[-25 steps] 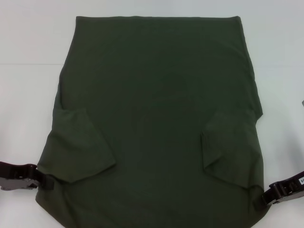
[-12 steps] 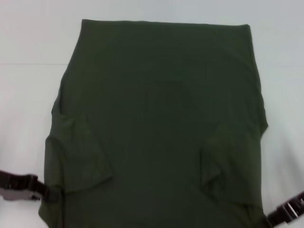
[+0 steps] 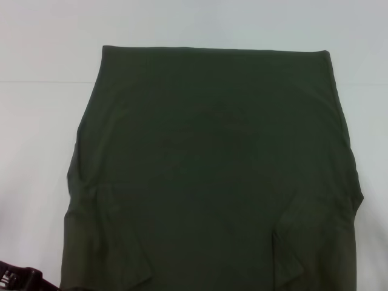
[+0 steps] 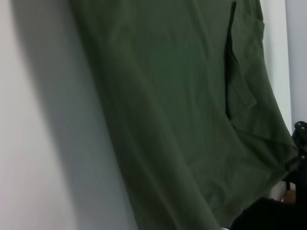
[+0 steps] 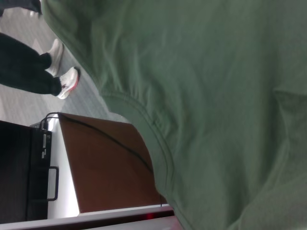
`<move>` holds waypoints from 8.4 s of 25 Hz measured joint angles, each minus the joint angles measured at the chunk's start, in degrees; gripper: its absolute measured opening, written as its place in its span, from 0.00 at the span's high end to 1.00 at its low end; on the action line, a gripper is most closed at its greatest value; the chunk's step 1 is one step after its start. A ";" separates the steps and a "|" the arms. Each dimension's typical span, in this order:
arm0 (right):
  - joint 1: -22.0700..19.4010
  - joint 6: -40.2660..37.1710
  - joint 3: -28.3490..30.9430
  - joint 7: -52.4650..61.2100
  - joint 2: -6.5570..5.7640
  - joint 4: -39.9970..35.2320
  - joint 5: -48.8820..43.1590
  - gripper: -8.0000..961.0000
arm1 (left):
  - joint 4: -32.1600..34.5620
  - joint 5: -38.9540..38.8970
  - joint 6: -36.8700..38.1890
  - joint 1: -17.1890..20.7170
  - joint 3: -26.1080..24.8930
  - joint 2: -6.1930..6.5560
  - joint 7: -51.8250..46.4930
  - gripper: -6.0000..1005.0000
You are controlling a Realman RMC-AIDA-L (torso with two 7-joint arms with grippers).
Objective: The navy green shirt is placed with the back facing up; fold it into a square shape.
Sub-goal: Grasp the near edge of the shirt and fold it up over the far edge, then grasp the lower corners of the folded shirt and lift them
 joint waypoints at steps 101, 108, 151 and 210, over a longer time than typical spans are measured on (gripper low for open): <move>-3.85 51.57 23.73 -16.11 4.20 10.59 40.08 0.84 | -8.98 -39.61 -51.49 -4.33 -20.84 -13.10 29.03 0.97; -3.25 53.56 23.73 -16.71 4.55 11.42 40.07 0.82 | -9.07 -39.93 -54.61 -5.13 -20.75 -14.00 30.92 0.97; -10.42 32.87 20.78 -24.92 1.30 13.58 43.62 0.07 | -13.85 -42.76 -48.09 1.14 -7.38 -7.59 19.27 0.38; -11.55 19.24 17.22 -47.88 3.14 13.79 29.08 0.07 | -3.68 -24.87 -51.24 0.04 10.46 -4.50 7.79 0.13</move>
